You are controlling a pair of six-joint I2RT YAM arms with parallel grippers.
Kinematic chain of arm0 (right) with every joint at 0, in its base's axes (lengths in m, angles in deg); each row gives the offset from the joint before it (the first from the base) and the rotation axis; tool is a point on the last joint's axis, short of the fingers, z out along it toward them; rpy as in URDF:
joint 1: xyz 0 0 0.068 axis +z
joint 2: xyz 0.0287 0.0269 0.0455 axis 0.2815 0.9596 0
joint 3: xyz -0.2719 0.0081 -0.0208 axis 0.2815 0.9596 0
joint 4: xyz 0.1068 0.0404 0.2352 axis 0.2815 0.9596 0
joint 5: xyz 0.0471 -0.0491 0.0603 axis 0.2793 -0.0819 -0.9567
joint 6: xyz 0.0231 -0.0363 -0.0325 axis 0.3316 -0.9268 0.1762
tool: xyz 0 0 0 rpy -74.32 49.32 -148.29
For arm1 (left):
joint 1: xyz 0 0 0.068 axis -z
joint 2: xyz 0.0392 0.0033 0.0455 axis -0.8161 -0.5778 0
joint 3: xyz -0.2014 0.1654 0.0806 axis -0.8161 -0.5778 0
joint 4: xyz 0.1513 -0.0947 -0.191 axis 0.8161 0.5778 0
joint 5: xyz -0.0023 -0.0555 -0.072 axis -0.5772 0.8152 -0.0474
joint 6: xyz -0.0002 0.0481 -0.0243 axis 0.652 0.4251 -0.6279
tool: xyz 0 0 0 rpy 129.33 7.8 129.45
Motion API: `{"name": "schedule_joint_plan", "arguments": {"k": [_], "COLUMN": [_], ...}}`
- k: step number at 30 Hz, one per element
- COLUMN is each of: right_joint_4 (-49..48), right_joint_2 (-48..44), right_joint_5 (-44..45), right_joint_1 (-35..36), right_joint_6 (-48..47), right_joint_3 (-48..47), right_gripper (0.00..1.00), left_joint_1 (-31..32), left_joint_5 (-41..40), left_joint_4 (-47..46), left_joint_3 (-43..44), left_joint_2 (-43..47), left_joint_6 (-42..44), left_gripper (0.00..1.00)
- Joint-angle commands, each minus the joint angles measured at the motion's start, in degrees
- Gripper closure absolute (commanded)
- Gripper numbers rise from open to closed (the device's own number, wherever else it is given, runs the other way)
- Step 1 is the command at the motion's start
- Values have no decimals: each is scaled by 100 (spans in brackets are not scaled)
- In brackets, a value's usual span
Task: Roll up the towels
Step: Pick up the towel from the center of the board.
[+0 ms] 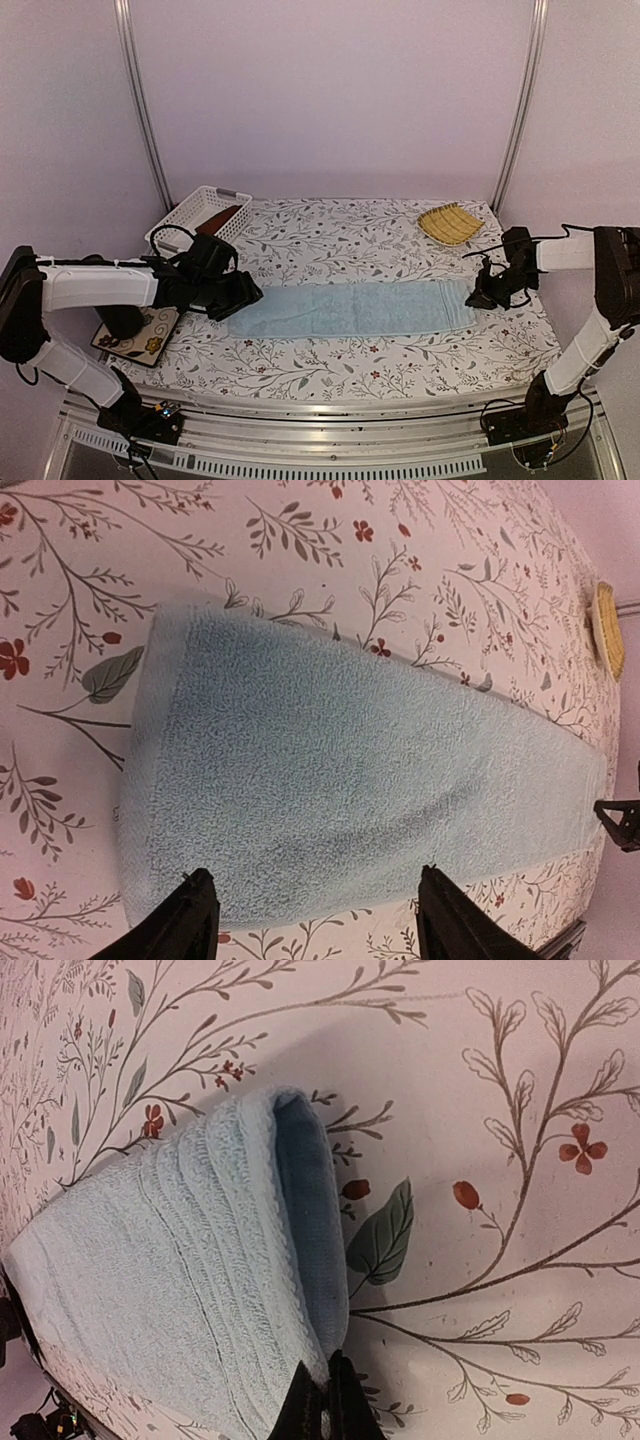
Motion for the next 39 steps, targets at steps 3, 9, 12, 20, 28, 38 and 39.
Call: {"name": "schedule_joint_plan", "arguments": {"k": [3,9,12,20,28,38,39], "right_joint_4": [817,1122,1275,1573,1759,1435,1423], "right_joint_2": [-426,-507,-715,-1020,-1108,-505,-387], "right_joint_5": [173,58,253,429,-44,19,48], "right_joint_1": [-33,-347,-638,-909,28,1984,2156], "right_joint_6": [-305,-434,-465,-507,-453,546,635], "right_joint_3": [-528,-594,-622,-1007,-1411,-2116,-2215], "right_gripper": [98,98,98,98,98,98,98], "left_joint_1": [79,79,77,72,70,23,6], "left_joint_5": [-50,-63,-120,-205,-246,-289,-292], "left_joint_4": [66,91,166,285,298,336,344], "left_joint_3": [171,151,111,-105,-259,-280,-289], "left_joint_2": [9,87,178,433,567,584,597], "left_joint_6": [54,31,42,-18,-72,-77,-75], "left_gripper": [31,31,31,31,31,31,31]}}
